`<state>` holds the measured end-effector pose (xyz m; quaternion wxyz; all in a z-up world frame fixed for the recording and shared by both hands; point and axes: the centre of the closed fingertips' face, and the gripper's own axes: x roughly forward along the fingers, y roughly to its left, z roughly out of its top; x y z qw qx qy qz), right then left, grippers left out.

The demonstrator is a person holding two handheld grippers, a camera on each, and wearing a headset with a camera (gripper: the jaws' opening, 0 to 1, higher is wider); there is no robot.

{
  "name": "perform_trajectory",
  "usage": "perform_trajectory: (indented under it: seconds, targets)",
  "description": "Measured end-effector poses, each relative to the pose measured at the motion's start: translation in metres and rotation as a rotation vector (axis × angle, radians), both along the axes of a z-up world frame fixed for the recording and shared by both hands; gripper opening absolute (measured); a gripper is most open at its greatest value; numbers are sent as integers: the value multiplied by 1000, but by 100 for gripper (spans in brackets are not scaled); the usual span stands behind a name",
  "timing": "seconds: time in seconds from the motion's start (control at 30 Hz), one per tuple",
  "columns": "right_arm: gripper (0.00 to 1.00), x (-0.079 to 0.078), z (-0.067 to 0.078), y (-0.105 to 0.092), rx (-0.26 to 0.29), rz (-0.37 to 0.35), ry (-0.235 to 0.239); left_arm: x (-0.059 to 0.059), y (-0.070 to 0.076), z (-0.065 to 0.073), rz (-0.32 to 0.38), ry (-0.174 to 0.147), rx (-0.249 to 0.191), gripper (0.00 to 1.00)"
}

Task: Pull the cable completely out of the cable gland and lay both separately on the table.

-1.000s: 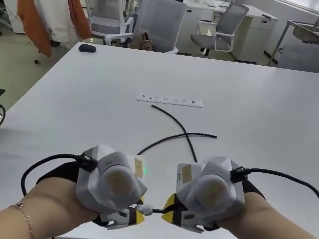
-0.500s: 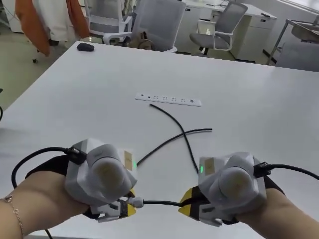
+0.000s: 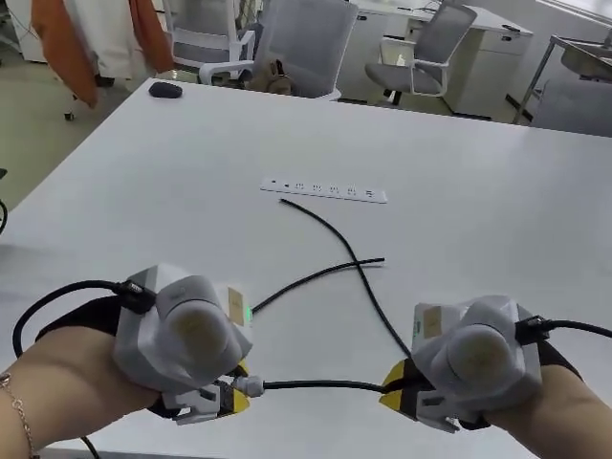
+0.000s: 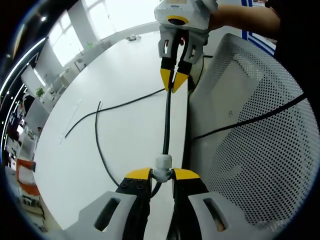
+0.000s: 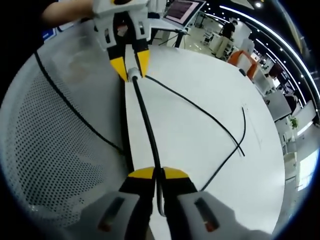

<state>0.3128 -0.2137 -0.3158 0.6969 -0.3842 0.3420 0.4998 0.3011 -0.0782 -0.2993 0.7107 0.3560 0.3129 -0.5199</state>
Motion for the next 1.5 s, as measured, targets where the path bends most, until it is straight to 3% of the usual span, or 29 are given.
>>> perform_trajectory:
  seconds: [0.27,0.33,0.4,0.53,0.6,0.67,0.77,0.87,1.03,1.1,1.4,1.5]
  targets:
    - [3,1,-5,-9,-21,-31,16,1,-3,4,7,-7,-7,17]
    - [11,-7,-9,-4,-32,0,48,2,-4,4,7,-10,-6,17]
    - [20,-13,-7,11,20,11,67,1,-7,5,7,-6,-16,17]
    - [19,-18,4,43,68,43,56,-1,-12,3,1,-1,-11,17]
    - [19,-26,13,68,139,79,79,-2,-14,3,-2,3,-10,17]
    - [19,-30,22,85,172,90,79,-2,-15,2,-11,-7,5,17]
    - [17,-33,28,104,177,126,43,-2,-16,3,-14,-12,10,17]
    - [13,-30,28,112,164,114,12,-1,-15,4,-12,-20,14,17]
    - [5,-20,24,106,117,75,-24,-2,-16,3,-17,-20,18,17]
    - [3,-23,23,105,125,86,1,-2,-18,4,-19,-23,16,17]
    - [2,-24,22,94,155,80,9,-4,-26,6,-28,-6,-20,17]
    - [2,-24,18,87,133,72,7,-3,-21,2,-33,-18,13,17]
